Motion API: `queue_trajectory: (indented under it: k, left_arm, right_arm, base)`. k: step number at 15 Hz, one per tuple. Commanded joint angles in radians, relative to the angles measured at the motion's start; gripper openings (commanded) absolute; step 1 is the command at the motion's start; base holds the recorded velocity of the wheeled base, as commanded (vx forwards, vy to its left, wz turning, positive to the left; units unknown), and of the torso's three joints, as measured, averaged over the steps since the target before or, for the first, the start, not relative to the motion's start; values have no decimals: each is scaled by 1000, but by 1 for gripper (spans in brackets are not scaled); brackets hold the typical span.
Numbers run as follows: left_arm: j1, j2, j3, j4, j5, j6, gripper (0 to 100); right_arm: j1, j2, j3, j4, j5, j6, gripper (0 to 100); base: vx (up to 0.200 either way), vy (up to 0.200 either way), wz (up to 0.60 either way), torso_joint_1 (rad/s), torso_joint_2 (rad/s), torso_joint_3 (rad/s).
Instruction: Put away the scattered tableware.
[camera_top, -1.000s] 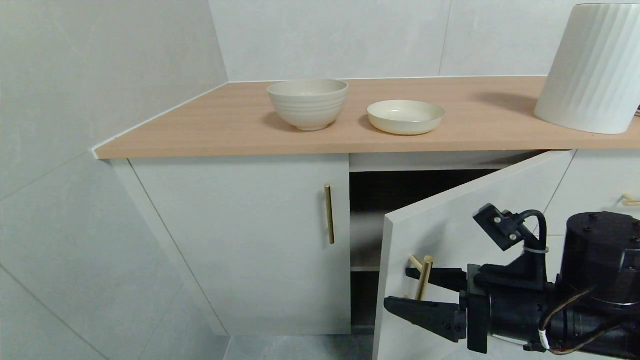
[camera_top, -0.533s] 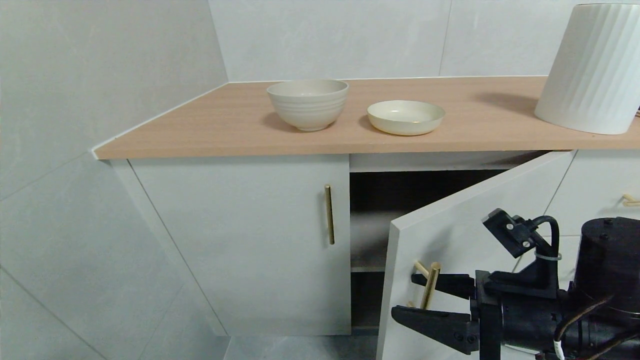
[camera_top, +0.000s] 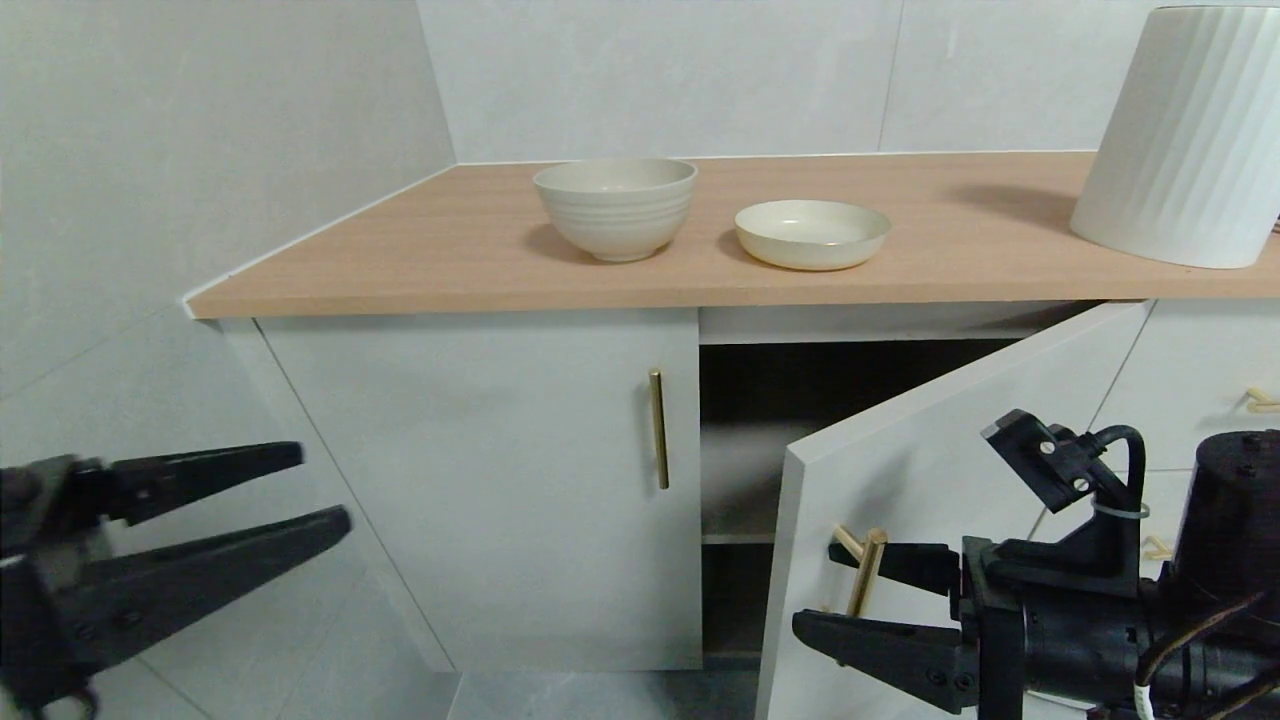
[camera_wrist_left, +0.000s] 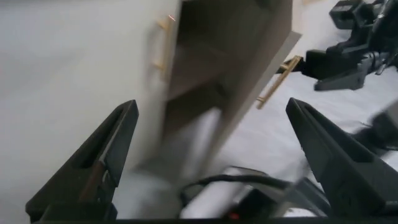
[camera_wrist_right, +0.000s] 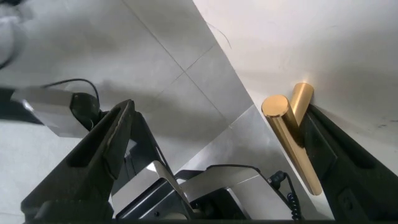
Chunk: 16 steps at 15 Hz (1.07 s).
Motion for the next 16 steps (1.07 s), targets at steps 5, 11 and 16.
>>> queue_trajectory:
  k: [5, 11, 16]
  left_arm:
    - [-300, 548, 221, -419, 71, -89, 100]
    - [-356, 592, 215, -470, 164, -149, 100]
    - [-380, 600, 184, -560, 166, -201, 0]
  right_arm:
    - [6, 6, 6, 2, 0, -1, 100]
    - [6, 11, 8, 2, 0, -1, 100]
    - [8, 9, 8, 2, 0, -2, 100]
  base:
    - [0, 0, 0, 0, 0, 0]
    - [0, 0, 0, 0, 0, 0]
    - [0, 0, 0, 0, 0, 0]
